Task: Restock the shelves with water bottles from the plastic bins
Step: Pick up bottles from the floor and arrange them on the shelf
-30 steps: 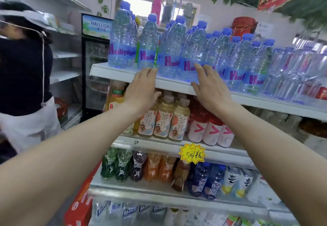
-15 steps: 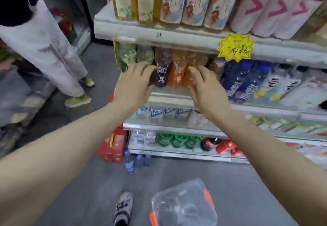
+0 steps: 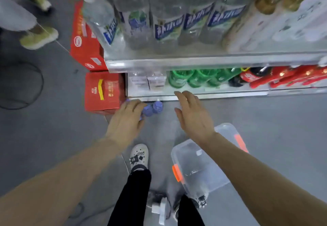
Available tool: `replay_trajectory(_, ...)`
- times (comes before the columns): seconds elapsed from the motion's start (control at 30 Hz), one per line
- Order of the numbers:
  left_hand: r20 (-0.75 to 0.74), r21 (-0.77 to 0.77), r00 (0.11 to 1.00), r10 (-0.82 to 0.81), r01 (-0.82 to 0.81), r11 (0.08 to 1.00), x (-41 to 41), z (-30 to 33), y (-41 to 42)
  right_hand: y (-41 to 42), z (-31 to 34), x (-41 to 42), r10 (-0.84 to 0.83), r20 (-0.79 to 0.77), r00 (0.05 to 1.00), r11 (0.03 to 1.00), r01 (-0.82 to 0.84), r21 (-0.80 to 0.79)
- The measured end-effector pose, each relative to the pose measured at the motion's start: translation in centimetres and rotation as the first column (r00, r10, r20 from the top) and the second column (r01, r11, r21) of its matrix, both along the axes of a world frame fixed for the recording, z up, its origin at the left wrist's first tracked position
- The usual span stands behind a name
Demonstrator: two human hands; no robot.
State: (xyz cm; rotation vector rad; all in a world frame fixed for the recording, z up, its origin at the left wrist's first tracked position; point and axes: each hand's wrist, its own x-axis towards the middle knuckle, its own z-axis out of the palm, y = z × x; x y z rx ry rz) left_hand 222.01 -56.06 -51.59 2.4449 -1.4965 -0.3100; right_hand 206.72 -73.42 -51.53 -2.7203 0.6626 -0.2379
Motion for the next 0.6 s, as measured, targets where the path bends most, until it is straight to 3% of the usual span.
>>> replay_trajectory(0.33, -0.081, 0.141, 0.996, -0.046, 0.057, 0.988, 3.0, -23.4, -0.5, 2.1, -24.5, 3.5, -0.07, -0.309, 0.948, 0.968, 0.139, 0.207)
replay_trajectory(0.6, -0.063, 0.206, 0.997, -0.045, 0.057, 0.977, 3.6, -32.3, -0.5, 1.0, -34.6, 8.4, -0.13, -0.331, 0.935, 0.923, 0.236, 0.303)
